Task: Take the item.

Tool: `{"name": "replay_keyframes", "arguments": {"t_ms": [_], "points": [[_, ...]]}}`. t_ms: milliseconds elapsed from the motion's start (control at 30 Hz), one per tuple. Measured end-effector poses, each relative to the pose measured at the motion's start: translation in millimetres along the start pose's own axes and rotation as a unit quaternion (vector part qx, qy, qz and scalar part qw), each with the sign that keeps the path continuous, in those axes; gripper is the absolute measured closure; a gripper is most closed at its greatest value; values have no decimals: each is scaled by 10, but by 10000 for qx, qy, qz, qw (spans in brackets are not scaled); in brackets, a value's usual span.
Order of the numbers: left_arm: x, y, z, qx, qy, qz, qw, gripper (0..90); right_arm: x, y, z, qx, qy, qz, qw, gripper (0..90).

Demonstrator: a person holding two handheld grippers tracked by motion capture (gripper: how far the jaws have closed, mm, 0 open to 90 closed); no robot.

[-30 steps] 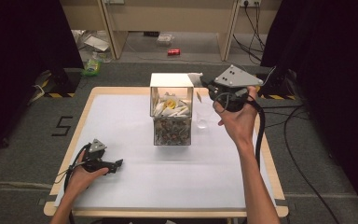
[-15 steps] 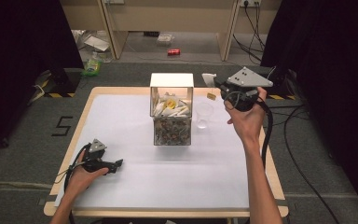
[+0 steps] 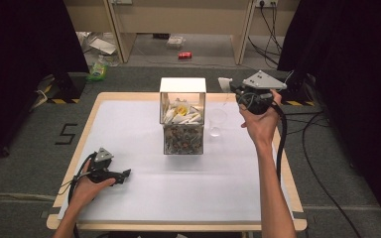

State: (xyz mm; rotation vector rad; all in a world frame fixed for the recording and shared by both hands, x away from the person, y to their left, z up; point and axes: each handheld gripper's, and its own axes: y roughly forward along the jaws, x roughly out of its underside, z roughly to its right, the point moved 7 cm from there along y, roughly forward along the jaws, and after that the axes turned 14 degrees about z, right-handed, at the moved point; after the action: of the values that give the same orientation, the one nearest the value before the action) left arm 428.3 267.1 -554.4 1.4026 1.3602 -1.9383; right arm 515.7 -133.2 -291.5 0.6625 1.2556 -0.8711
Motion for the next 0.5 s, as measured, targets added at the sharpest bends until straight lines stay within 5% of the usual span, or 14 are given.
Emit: {"name": "replay_keyframes", "arguments": {"t_ms": [500], "points": [[0,0,0,1,1,4,10000,32,231,224,28,103,163,-176,9997,900]]}}
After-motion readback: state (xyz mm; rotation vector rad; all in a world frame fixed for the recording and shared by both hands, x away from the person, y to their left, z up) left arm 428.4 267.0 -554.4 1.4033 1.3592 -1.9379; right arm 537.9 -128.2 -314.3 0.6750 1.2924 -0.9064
